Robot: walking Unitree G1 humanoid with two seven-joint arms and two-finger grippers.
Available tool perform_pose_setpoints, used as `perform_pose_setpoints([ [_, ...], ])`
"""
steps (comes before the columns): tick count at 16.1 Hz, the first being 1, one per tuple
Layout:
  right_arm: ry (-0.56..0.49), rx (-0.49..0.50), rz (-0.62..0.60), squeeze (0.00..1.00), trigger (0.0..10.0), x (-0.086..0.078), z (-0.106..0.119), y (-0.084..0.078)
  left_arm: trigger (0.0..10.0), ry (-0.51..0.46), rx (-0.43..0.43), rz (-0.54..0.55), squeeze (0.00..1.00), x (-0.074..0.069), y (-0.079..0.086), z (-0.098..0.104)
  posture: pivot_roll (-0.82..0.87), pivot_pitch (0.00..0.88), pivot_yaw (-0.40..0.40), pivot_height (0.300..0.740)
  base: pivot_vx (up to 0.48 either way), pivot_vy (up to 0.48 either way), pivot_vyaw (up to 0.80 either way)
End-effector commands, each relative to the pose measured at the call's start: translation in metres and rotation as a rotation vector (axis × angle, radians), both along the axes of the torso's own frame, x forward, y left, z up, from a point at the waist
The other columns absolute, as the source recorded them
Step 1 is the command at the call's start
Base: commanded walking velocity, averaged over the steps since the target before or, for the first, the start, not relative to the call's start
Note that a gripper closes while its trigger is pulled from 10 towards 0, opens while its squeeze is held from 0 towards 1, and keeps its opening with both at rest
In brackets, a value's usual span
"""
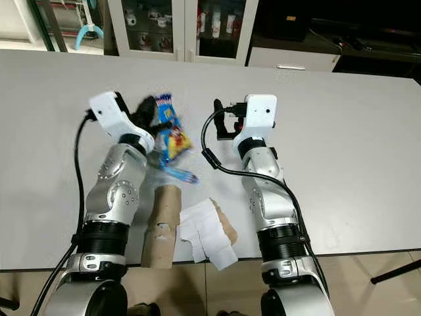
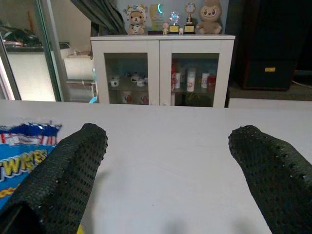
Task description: Picking trash to rubbish bin
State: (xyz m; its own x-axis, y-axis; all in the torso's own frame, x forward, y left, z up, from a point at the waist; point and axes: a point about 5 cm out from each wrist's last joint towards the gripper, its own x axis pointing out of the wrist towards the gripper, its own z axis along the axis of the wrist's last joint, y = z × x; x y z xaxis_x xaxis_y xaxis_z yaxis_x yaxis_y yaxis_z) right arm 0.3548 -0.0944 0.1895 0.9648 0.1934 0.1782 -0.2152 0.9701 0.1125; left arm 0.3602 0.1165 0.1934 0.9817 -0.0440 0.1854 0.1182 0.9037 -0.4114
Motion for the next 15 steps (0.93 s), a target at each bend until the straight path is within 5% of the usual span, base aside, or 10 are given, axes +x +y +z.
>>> perform_pose_setpoints([
  [1,-0.012,0.011,-0.017,0.0,10.0,0.002,0.003,-0.006,10.0,-0.037,0.052,0.009,0.0,0.0,-0.005,0.009,-0.04,0.049,-0.108,0.74,0.0,0.0,0.0],
  [8,-0.016,0.019,-0.036,0.0,10.0,0.004,0.004,-0.013,10.0,-0.136,0.64,0.122,0.0,0.002,0.007,0.011,-0.03,0.043,-0.104,0.74,0.0,0.0,0.0],
  [15,-0.02,0.024,-0.028,0.0,10.0,0.004,0.004,-0.01,10.0,-0.17,0.679,0.157,0.0,-0.001,0.003,0.014,-0.03,0.039,-0.103,0.74,0.0,0.0,0.0],
])
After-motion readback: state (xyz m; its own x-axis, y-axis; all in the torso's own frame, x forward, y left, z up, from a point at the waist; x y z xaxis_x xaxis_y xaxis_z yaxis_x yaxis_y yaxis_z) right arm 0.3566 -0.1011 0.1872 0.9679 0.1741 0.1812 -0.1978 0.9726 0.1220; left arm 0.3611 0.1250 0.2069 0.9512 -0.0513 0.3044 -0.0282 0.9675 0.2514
